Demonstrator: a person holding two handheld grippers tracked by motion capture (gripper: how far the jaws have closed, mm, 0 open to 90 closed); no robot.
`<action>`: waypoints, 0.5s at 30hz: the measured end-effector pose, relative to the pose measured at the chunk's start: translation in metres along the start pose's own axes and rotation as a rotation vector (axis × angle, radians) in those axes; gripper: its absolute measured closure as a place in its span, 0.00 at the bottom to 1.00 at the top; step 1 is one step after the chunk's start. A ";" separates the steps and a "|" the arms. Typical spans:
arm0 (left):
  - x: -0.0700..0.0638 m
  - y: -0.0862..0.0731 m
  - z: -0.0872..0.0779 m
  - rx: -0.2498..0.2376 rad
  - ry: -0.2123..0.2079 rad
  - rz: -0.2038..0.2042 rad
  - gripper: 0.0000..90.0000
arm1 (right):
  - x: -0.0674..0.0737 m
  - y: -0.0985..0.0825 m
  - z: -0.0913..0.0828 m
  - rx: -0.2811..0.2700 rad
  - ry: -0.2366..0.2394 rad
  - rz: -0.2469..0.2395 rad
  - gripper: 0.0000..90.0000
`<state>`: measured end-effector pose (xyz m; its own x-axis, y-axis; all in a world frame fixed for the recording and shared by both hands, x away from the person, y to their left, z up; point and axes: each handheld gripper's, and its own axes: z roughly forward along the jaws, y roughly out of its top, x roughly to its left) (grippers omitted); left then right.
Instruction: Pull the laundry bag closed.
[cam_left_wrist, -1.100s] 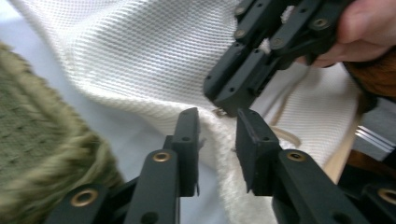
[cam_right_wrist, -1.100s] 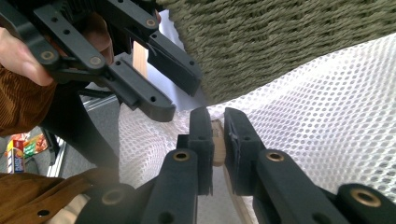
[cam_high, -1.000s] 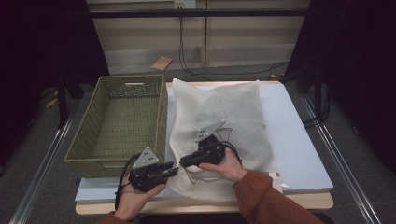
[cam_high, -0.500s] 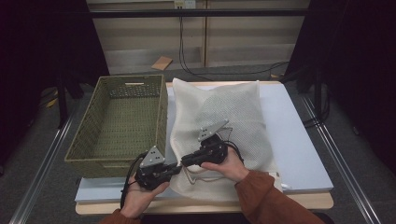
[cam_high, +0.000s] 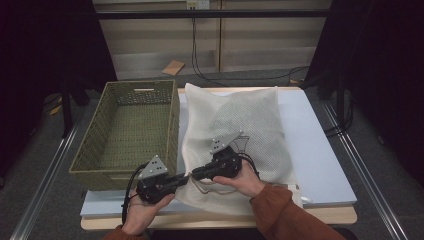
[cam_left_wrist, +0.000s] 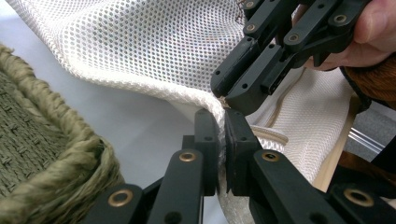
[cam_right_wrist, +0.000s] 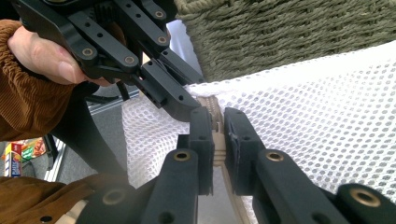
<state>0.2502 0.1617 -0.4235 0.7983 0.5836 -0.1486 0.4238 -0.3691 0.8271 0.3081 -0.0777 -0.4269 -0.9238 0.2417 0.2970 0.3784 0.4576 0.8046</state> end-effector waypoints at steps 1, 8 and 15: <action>0.000 0.000 0.000 -0.003 -0.007 0.006 0.95 | 0.000 0.000 0.000 0.003 -0.002 -0.002 0.92; 0.000 0.002 -0.003 -0.013 -0.004 0.011 0.95 | 0.001 -0.002 -0.002 0.006 -0.011 -0.009 0.92; 0.000 0.001 -0.004 -0.010 -0.006 0.030 0.95 | 0.001 -0.006 -0.003 0.021 -0.015 -0.016 0.92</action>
<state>0.2491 0.1641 -0.4205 0.8132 0.5681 -0.1263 0.3948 -0.3791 0.8369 0.3044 -0.0829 -0.4295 -0.9288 0.2466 0.2765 0.3649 0.4791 0.7983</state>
